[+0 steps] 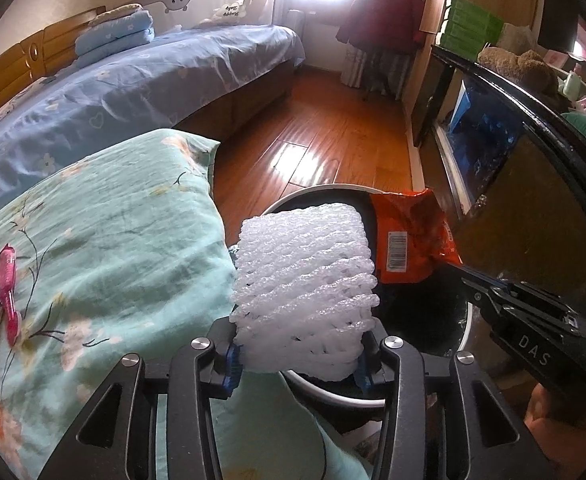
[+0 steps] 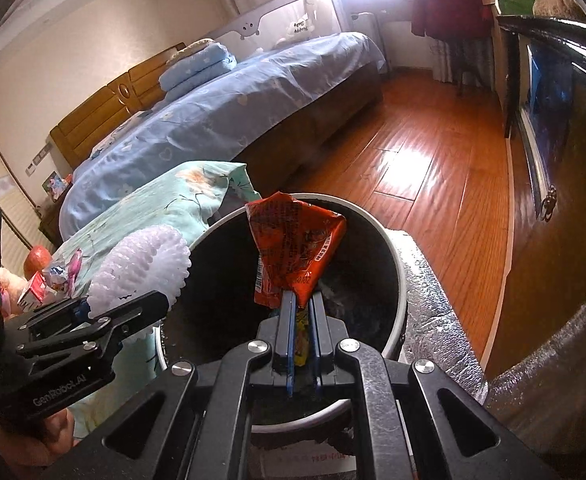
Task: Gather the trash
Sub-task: 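Open both tools to drop the foam net and red bag into the bin, then move both open tools back over the bed toward the remaining trash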
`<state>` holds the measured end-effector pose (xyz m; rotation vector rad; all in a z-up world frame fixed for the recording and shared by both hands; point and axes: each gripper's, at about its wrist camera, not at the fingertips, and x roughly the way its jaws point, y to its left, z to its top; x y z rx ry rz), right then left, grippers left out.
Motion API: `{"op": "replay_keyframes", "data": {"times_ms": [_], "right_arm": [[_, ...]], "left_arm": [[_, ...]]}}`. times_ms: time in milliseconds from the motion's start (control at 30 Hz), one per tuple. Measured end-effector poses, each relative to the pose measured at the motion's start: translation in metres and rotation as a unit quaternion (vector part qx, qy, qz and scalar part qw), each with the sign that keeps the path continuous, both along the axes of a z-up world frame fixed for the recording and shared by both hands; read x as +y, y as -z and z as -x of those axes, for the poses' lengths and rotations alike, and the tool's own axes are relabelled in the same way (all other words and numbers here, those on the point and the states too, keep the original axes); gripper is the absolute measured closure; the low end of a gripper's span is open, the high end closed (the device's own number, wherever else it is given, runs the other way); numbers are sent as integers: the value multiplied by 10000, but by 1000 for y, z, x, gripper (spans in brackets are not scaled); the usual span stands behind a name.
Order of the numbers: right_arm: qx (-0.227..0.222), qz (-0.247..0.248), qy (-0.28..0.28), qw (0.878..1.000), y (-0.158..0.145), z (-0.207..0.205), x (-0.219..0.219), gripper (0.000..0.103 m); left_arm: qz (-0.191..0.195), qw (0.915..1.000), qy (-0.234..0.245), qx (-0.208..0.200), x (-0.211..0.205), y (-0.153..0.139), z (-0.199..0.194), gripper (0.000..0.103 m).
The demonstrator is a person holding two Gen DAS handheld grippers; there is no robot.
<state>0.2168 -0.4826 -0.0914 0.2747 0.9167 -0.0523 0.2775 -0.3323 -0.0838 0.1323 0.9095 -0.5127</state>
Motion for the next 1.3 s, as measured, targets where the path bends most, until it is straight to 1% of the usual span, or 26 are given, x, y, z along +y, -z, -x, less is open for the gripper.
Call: {"op": "replay_keyframes", "data": {"times_ms": [100, 133, 200, 267, 367, 400, 467, 533, 567, 700, 867, 933, 1067, 1200, 1300], "right_arm": [[25, 4, 5, 10000, 1, -1, 0, 96], [33, -3, 7, 10000, 1, -1, -1, 93], [47, -6, 18, 10000, 2, -2, -2, 93], [43, -40, 72, 10000, 1, -2, -4, 89], [20, -89, 132, 9999, 0, 0, -6, 72], [-13, -115, 137, 9998, -1, 2, -6, 64], [-80, -126, 172, 9997, -5, 5, -4, 61], [-188, -192, 177, 9995, -9, 9, -2, 50], [-257, -215, 180, 9993, -12, 12, 1, 48], [-367, -258, 133, 9989, -18, 17, 10, 47], [-401, -301, -42, 9987, -22, 22, 30, 46], [-407, -335, -141, 9985, -22, 24, 41, 44], [-373, -451, -413, 9974, -20, 25, 66, 42], [-318, -521, -735, 9954, -15, 24, 96, 37], [-248, -590, -994, 9930, -10, 22, 120, 37]], "left_arm": [[-10, 10000, 23, -2, -1, 1, 0, 59], [-7, 10000, 30, -19, -1, 1, 1, 57], [-16, 10000, 31, -25, 0, 1, 2, 53], [15, 10000, 25, -1, 1, 0, 4, 44], [104, 9999, -13, -33, 11, -3, 9, 40], [131, 9999, -24, -38, 15, -4, 12, 39], [214, 9997, -72, -53, 24, -5, 17, 34], [296, 9994, -168, -59, 37, -7, 23, 32], [343, 9991, -225, -69, 43, -8, 26, 31], [543, 9977, -394, -74, 66, -12, 35, 31], [676, 9957, -627, -103, 98, -15, 51, 31], [699, 9947, -748, -107, 112, -15, 57, 31], [584, 9927, -1026, -249, 145, -15, 77, 31], [529, 9895, -1322, -259, 180, -13, 92, 31], [443, 9865, -1548, -287, 205, -13, 101, 31]]}}
